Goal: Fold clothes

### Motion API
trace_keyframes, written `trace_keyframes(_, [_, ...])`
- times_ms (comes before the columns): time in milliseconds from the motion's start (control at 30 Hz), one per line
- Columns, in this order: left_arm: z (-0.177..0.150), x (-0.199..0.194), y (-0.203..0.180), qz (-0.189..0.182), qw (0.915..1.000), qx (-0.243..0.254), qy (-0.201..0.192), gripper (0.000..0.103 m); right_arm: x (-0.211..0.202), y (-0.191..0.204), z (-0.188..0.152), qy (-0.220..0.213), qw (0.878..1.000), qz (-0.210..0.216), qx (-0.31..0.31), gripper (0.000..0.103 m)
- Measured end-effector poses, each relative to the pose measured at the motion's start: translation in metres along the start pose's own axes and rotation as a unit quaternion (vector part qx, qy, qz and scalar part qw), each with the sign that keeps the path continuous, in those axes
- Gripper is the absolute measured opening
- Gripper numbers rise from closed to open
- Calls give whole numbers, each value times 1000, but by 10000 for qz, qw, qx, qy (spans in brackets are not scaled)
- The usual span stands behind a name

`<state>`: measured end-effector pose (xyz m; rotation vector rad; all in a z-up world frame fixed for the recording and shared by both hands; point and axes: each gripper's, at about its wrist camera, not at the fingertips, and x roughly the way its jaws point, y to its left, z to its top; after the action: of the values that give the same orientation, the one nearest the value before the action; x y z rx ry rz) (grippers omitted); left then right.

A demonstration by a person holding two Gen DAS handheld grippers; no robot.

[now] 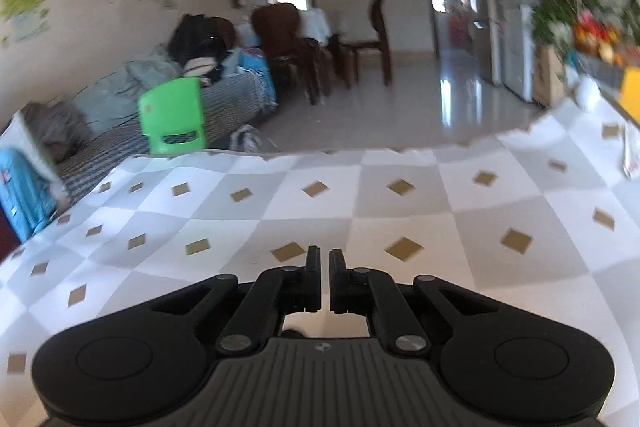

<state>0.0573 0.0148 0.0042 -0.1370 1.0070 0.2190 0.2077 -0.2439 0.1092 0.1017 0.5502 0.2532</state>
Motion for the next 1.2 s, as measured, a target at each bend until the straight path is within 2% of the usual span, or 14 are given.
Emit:
trace_keyframes(133, [4, 0, 8, -17, 9997, -240, -25, 78, 2, 3, -2, 197, 9994, 279, -111, 12])
trace_keyframes(333, [10, -4, 24, 1, 9982, -581, -137, 78, 0, 33, -21, 734, 9900, 1070, -550, 28])
trace_keyframes(500, [11, -7, 33, 75, 9973, -691, -239, 79, -1, 63, -42, 1198, 9735, 1687, -969, 32])
trace_keyframes(633, [13, -9, 48, 177, 9949, -955, -282, 79, 2, 84, -62, 1598, 9606, 1901, -1248, 36])
trace_keyframes(733, [15, -19, 62, 82, 9910, -1259, -447, 79, 2, 101, -76, 1844, 9481, 2099, -1518, 38])
trace_keyframes(800, [18, -26, 68, 144, 9892, -1335, -595, 79, 0, 112, -84, 1972, 9391, 2262, -1673, 38])
trace_keyframes(900, [19, -31, 75, 232, 9869, -1445, -681, 79, -6, 129, -96, 2033, 9294, 2441, -1878, 40])
trace_keyframes(967, [18, -28, 79, 273, 9866, -1495, -592, 79, -10, 140, -103, 2050, 9234, 2541, -2017, 40])
trace_keyframes(1200, [14, -20, 86, 752, 9863, -1430, -326, 79, -12, 180, -130, 2115, 9052, 2732, -2474, 41])
